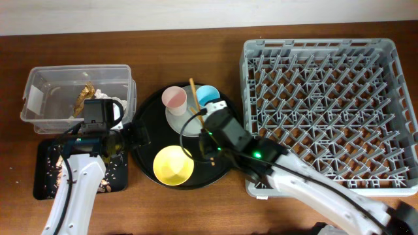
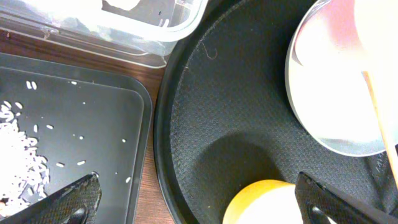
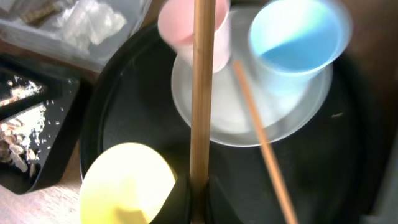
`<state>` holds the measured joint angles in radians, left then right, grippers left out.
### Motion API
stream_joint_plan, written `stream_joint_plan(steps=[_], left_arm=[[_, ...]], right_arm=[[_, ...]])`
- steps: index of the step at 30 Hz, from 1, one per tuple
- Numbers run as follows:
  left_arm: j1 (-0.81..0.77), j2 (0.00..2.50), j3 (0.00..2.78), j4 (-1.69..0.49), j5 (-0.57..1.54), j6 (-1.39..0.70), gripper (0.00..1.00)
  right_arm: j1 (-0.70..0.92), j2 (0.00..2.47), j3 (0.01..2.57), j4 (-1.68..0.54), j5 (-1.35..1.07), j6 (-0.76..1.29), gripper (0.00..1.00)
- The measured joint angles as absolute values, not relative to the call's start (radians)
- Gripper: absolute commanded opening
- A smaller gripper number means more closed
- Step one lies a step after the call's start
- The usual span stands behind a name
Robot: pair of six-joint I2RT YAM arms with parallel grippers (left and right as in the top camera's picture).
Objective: Sort waste into correct bins and load items into the dishwasher rack
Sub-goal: 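Reach the right gripper to the chopsticks and grasp one, then carry the chopstick into the dish rack and insert it upright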
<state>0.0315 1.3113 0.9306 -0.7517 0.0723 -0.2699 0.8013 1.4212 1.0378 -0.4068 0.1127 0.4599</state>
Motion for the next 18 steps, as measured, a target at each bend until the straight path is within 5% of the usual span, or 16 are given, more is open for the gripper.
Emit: stream_joint_plan(steps=[8, 18], left_arm=[[0.031, 1.311, 0.931, -0.752, 0.072, -0.270, 0.99], [0.031, 1.311, 0.931, -0.752, 0.072, -0.270, 0.99]], right_arm=[[0.570, 1.318, 1.042, -0.638, 0.220, 0.377, 0.04], [0.209, 1.320, 1.042, -0.656, 0.137, 0.153, 0.04]])
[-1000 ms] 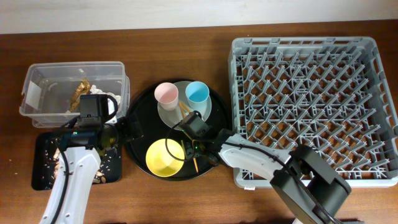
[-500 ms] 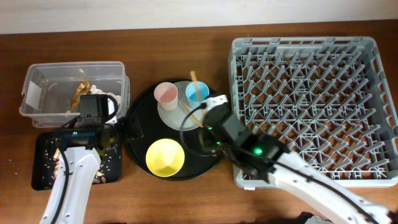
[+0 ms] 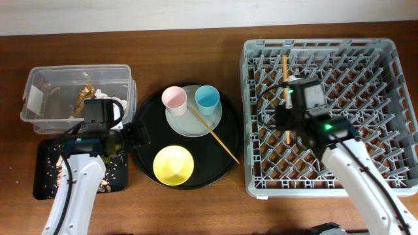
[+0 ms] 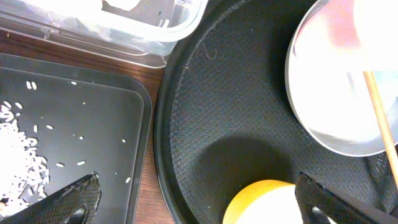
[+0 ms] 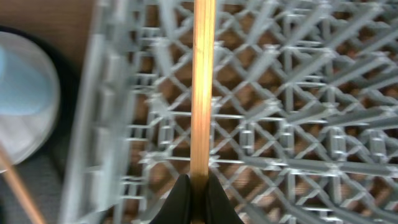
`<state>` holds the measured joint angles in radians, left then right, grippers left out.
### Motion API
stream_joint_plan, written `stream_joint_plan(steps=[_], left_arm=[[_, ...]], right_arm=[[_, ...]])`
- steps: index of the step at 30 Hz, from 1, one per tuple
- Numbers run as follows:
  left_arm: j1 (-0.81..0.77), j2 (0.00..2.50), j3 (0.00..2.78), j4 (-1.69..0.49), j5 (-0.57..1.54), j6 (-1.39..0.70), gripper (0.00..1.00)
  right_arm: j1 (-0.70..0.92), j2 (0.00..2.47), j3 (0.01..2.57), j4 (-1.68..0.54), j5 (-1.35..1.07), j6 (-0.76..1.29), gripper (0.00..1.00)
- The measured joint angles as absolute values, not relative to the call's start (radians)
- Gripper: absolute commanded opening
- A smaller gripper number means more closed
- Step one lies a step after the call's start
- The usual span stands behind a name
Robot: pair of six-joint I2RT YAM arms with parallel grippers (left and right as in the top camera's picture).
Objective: Sort waste into correct bins and load items into the dishwasher rack
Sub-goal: 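Carry the chopstick into the dish rack and insert it upright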
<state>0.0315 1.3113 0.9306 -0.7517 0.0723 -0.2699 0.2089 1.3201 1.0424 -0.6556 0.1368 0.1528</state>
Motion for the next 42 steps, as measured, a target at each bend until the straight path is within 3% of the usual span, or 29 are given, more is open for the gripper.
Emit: stream_joint_plan(steps=[5, 6, 8, 12, 17, 22, 26, 31, 38, 42], left_arm=[[0.031, 1.311, 0.931, -0.752, 0.072, -0.270, 0.99], [0.031, 1.311, 0.931, -0.751, 0.072, -0.270, 0.99], [0.031, 1.311, 0.931, -0.751, 0.072, -0.270, 0.99], [0.031, 1.311, 0.931, -0.752, 0.072, -0.270, 0.99], [0.031, 1.311, 0.931, -0.751, 0.072, -0.270, 0.99], [0.031, 1.311, 0.931, -0.751, 0.072, -0.270, 0.99], [0.031, 1.311, 0.931, -0.752, 0.072, -0.270, 0.99], [0.031, 1.311, 0.931, -0.751, 0.072, -0.270, 0.99], [0.031, 1.311, 0.931, -0.752, 0.072, -0.270, 0.99], [0.031, 1.311, 0.931, -0.752, 0.072, -0.270, 0.99]], right_arm=[[0.130, 1.372, 1.042, -0.651, 0.133, 0.120, 0.05], [0.123, 1.393, 1.042, -0.646, 0.132, 0.110, 0.08], [0.120, 1.433, 1.042, -0.624, 0.129, 0.086, 0.28], [0.120, 1.493, 1.042, -0.613, 0.121, 0.060, 0.39], [0.120, 1.495, 1.060, -0.643, 0.104, 0.052, 0.39], [0.153, 1.483, 1.219, -0.809, -0.131, 0.040, 0.38], [0.268, 1.470, 1.261, -0.830, -0.252, 0.031, 0.38], [0.365, 1.471, 1.260, -0.839, -0.088, 0.030, 0.33], [0.210, 1.471, 1.260, -0.993, 0.146, 0.032, 0.31], [0.096, 1.473, 1.261, -1.051, 0.123, 0.027, 0.39]])
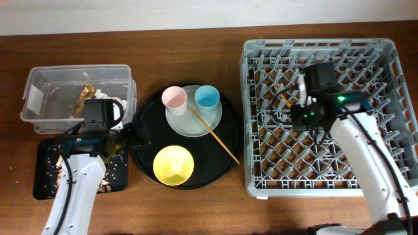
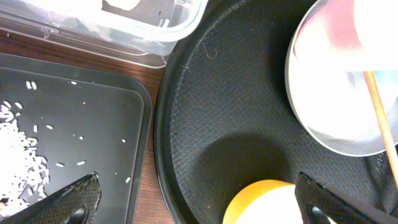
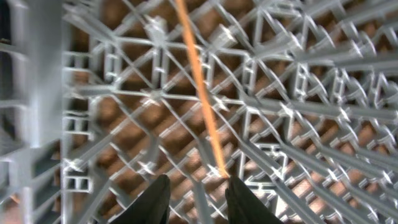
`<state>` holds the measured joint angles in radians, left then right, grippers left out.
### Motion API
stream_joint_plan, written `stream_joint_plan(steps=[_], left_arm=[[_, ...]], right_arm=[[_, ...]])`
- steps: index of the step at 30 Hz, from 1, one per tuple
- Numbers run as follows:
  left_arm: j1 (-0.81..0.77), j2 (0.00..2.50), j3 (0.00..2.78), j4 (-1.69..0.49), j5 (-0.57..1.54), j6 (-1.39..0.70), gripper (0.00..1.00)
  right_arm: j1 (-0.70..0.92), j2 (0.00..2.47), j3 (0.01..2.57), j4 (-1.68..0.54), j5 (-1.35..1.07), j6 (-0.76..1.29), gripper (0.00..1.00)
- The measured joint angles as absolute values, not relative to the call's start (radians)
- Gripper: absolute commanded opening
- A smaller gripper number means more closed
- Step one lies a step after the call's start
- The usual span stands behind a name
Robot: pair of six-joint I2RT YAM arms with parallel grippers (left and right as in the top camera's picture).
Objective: Sort waste into correct bins and load items into the dishwasher rack
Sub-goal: 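Carry the chopstick into the dish rack and insert it upright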
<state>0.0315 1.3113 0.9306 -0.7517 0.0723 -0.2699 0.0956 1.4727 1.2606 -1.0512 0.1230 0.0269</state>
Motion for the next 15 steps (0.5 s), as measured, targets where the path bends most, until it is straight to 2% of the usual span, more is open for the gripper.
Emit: stream_joint_plan(steps=[9, 11, 13, 15], left_arm=[[0.031, 1.311, 0.931, -0.751, 0.072, -0.270, 0.99], [0.031, 1.311, 0.931, -0.752, 0.072, -0.270, 0.99], [0.031, 1.311, 0.931, -0.751, 0.072, -0.270, 0.99], [0.031, 1.311, 0.931, -0.752, 0.072, -0.270, 0.99]], right_arm=[[0.041, 1.637, 1.260, -1.076, 0.062, 0.018, 0.38], [0.041, 1.676, 1.259, -1.077, 0.064, 0.017, 0.31], [0.041, 1.697, 1.259, -1.076, 0.072, 0.012, 0.13], [0.035, 1.701, 1.259, -1.076, 0.096, 0.009, 0.04]])
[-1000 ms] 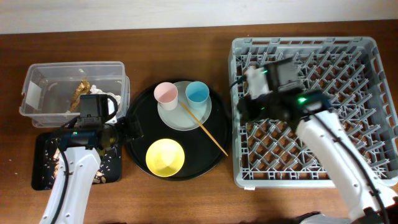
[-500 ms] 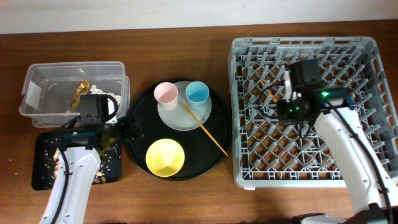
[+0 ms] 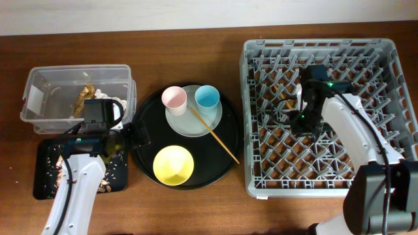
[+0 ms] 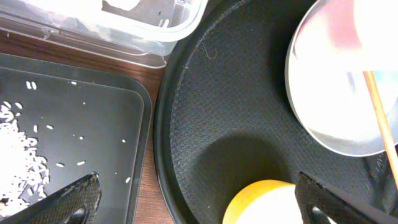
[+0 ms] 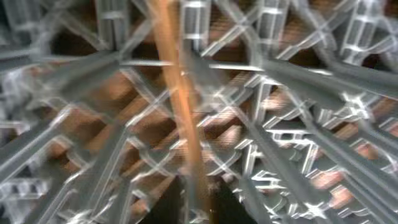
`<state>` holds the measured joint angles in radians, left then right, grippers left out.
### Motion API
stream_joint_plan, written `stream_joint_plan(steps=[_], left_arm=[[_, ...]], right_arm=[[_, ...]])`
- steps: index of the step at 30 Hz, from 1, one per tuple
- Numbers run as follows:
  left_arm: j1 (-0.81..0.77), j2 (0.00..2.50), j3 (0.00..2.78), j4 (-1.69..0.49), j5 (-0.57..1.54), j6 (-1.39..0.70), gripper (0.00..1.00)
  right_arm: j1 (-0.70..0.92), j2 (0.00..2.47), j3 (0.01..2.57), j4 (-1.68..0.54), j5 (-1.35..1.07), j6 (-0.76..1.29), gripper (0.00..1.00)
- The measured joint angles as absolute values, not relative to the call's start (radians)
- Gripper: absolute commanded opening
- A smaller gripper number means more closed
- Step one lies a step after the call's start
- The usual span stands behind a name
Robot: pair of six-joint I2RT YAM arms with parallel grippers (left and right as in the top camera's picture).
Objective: Sort waste into correct bins and load items into the dishwasher rack
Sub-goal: 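Carry the chopstick into the dish rack and insert it upright, then release the chopstick and move the right gripper back toward the round tray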
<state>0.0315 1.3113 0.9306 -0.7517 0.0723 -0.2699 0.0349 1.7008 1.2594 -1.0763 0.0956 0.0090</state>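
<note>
The grey dishwasher rack [image 3: 326, 46] fills the right side. My right gripper [image 3: 302, 121] reaches down into its left part; in the blurred right wrist view its fingers [image 5: 186, 202] close tightly around a wooden chopstick [image 5: 177, 106] lying among the rack's ribs, and a short piece of that chopstick [image 3: 289, 102] shows from overhead. A second chopstick [image 3: 219, 140] lies across the round black tray [image 3: 147, 153], one end on the white plate [image 3: 186, 124]. My left gripper [image 4: 202, 202] hangs open over the tray's left rim, beside the yellow bowl [image 4: 261, 202].
A pink cup [image 3: 174, 98] and a blue cup [image 3: 208, 98] stand on the plate. A clear plastic bin [image 3: 39, 72] holding scraps sits at the far left. In front of it lies a black rectangular tray [image 4: 62, 124] scattered with rice.
My right gripper was open above the chopstick lying in the rack. Now it is lower among the ribs, with its fingers shut around that chopstick. The left arm has not moved.
My right gripper held a chopstick over the round tray, the other chopstick lying on the plate below. Then it held that chopstick over the rack's left part. Later it stood open with the chopstick resting in the rack, and now it grips it again. The left gripper stayed open throughout.
</note>
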Motion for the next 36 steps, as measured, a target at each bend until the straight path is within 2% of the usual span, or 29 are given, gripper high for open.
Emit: stream_joint_plan(steps=[5, 12, 17, 23, 28, 34, 36], left_arm=[[0.031, 1.311, 0.931, -0.752, 0.073, -0.270, 0.99], [0.031, 1.311, 0.931, -0.751, 0.072, -0.270, 0.99], [0.031, 1.311, 0.931, -0.752, 0.072, -0.270, 0.99], [0.031, 1.311, 0.931, -0.751, 0.072, -0.270, 0.99], [0.031, 1.311, 0.931, -0.751, 0.072, -0.270, 0.99], [0.031, 1.311, 0.931, -0.751, 0.072, -0.270, 0.99], [0.031, 1.311, 0.931, -0.751, 0.072, -0.270, 0.99]], right_arm=[[0.031, 1.709, 1.277, -1.121, 0.090, 0.014, 0.04], [0.039, 1.734, 1.397, -1.357, 0.023, 0.010, 0.04], [0.047, 1.721, 1.532, -1.385, -0.002, 0.003, 0.04], [0.047, 1.721, 1.563, -1.465, 0.002, 0.005, 0.04], [0.046, 1.720, 1.691, -1.549, 0.017, 0.017, 0.04], [0.042, 1.713, 1.732, -1.561, 0.028, 0.029, 0.05], [0.042, 1.713, 1.732, -1.560, 0.028, 0.032, 0.21]])
